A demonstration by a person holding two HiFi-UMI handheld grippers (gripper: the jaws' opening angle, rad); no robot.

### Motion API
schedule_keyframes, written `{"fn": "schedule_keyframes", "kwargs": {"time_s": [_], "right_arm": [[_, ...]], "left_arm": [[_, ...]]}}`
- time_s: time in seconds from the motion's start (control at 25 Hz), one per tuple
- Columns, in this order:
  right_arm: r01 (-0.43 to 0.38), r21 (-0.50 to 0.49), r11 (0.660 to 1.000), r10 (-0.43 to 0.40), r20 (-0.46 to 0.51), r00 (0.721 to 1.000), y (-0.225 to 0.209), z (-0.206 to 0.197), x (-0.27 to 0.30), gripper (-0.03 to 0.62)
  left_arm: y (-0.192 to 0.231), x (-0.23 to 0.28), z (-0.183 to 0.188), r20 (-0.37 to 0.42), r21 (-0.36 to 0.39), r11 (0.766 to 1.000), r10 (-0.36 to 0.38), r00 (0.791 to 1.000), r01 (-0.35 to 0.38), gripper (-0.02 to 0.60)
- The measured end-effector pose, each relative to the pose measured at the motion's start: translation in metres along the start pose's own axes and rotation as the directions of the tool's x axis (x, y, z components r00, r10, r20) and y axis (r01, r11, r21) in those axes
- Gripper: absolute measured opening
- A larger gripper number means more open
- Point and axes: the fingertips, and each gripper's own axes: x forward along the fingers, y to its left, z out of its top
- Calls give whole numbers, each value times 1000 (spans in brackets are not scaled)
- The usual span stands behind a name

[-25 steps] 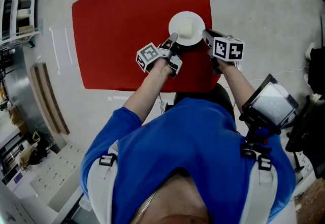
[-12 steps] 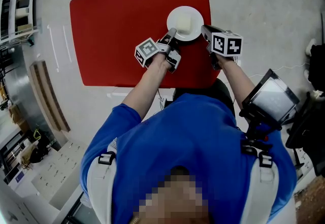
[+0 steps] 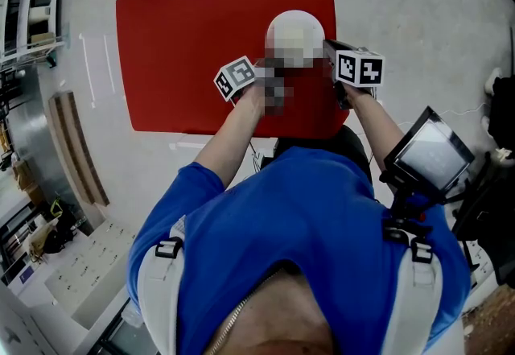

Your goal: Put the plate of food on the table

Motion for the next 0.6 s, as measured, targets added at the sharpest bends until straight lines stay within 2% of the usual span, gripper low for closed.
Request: {"fn": "schedule_keyframes", "kwargs": {"time_s": [0.24, 0.48, 0.6], "right_arm": [[-8, -9, 1000, 8, -1, 1000, 3, -1, 4, 21], [-30, -17, 999, 31, 11, 999, 8, 3, 6, 21], [-41, -22, 999, 41, 14, 999, 10, 3, 7, 21]], "left_arm": [[7, -4, 1, -18, 161, 984, 81, 997, -77, 58], [14, -8, 6, -11, 316, 938, 155, 988, -144, 106], [20, -15, 13, 28, 344, 922, 180, 983, -178, 110]]}}
